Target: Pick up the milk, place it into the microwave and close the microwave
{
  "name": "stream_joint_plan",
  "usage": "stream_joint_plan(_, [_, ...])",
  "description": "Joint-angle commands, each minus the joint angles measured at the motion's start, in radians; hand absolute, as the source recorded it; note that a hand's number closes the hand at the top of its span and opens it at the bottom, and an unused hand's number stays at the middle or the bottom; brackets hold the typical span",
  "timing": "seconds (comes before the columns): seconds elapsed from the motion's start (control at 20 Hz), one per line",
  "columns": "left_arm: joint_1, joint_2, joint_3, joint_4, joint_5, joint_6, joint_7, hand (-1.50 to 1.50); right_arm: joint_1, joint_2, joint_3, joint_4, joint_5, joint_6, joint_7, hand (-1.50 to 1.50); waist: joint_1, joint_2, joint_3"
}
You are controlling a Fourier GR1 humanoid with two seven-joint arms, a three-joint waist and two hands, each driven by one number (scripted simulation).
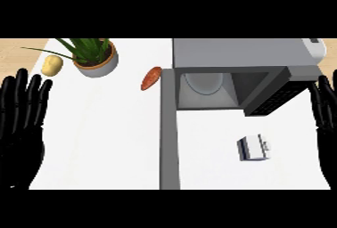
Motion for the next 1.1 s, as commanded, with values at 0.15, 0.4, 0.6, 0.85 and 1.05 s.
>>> stream_joint_plan(0.15, [-0.051,-0.020,-0.050,-0.019,-0.063,0.033,0.044,-1.50,0.099,-0.109,-0.142,-0.020,-0.313,0.241,-0.078,-1.50,0.012,0.008,0.019])
stream_joint_plan(0.4, [0.064,-0.079,0.013,0.001,0.074,0.069,0.079,-1.50,0.283,-0.167,-0.129,-0.106,-0.488,0.450,-0.116,-1.50,0.007,0.004,0.018])
stream_joint_plan(0.6, [0.242,-0.067,0.000,-0.156,0.132,0.009,0.075,-1.50,0.439,-0.174,-0.198,-0.130,-0.504,0.561,-0.202,-1.50,0.021,0.004,0.017])
stream_joint_plan(0.85, [0.376,-0.038,0.049,-0.220,0.212,-0.060,0.030,-1.50,0.525,-0.073,-0.212,-0.105,-0.396,0.626,-0.303,-1.50,0.024,0.006,0.017])
stream_joint_plan(1.05, [0.502,-0.064,0.037,-0.183,0.235,-0.124,-0.105,-1.50,0.573,-0.043,-0.231,-0.174,-0.364,0.654,-0.296,-1.50,0.025,0.006,0.016])
